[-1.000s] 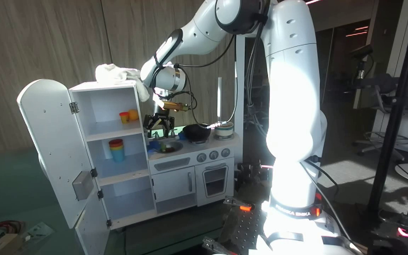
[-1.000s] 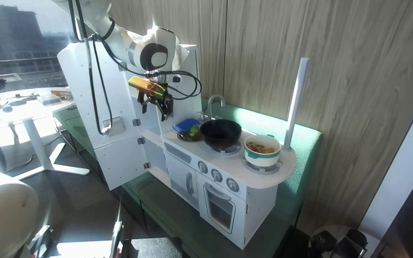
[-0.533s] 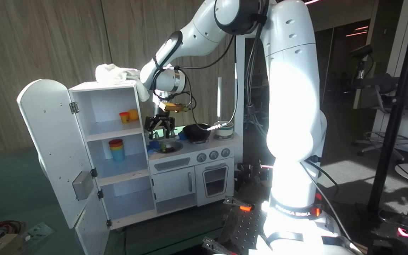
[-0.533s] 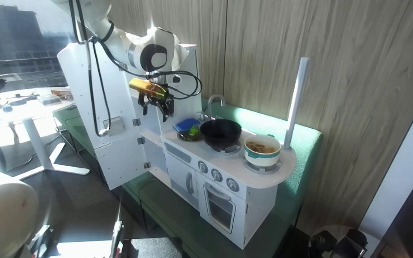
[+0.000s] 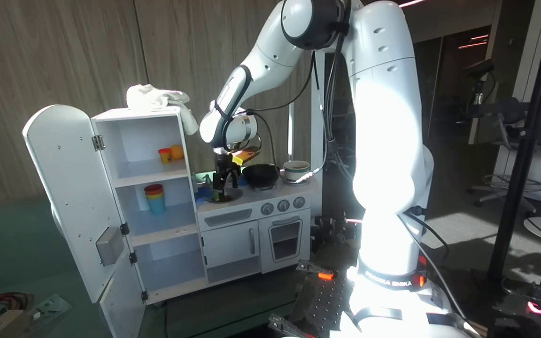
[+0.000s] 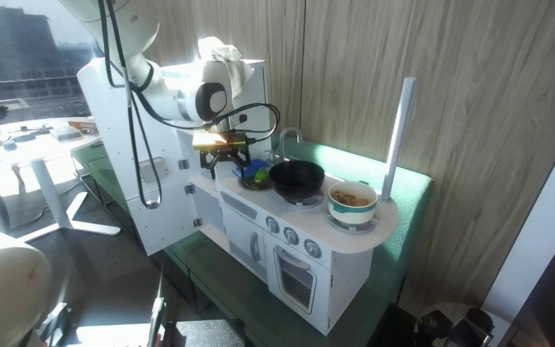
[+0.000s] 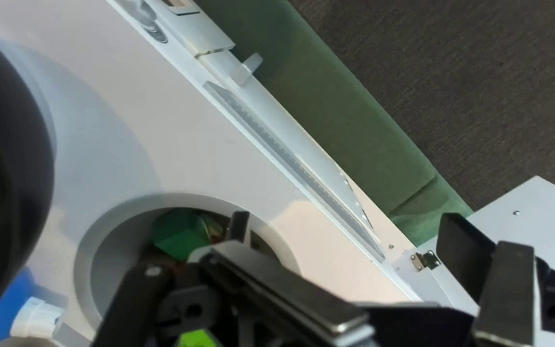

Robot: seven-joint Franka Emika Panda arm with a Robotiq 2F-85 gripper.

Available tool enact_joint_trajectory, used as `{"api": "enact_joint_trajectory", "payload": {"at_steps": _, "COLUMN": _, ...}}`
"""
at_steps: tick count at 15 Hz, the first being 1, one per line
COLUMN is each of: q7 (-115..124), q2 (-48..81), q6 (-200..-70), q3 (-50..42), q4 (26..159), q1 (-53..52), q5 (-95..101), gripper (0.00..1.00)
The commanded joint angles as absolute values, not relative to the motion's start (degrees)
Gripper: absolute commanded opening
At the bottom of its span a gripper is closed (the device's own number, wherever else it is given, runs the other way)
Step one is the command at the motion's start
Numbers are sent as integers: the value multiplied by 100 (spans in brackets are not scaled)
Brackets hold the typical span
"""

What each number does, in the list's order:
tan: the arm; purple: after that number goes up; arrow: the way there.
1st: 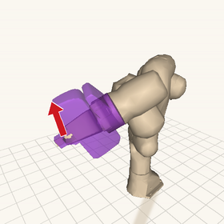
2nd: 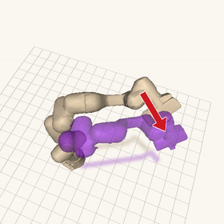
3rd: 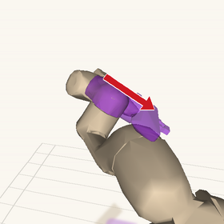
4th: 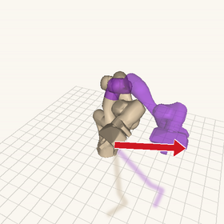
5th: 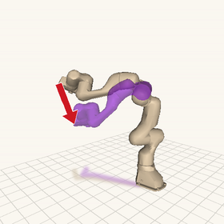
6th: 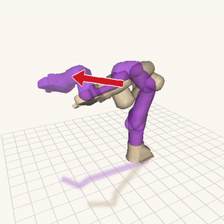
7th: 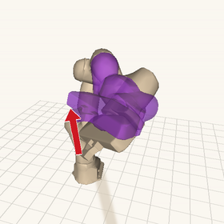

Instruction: Use the ladle to stir the contents in the white pot.

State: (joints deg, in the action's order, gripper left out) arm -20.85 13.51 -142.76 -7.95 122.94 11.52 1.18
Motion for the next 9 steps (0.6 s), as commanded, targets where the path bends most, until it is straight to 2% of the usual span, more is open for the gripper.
{"api": "enact_joint_trajectory", "payload": {"at_steps": 1, "q7": -2126, "q2": 1526, "q6": -15593, "q3": -978, "q4": 12701, "q1": 1145, "q5": 1031, "gripper": 100}}
{"api": "enact_joint_trajectory", "payload": {"at_steps": 5, "q7": -1651, "q2": 1647, "q6": -16814, "q3": -1405, "q4": 12879, "q1": 845, "q5": 2381, "gripper": 100}}
{"api": "enact_joint_trajectory", "payload": {"at_steps": 9, "q7": -922, "q2": 1869, "q6": -17970, "q3": -2204, "q4": 12675, "q1": 290, "q5": 3720, "gripper": 100}}
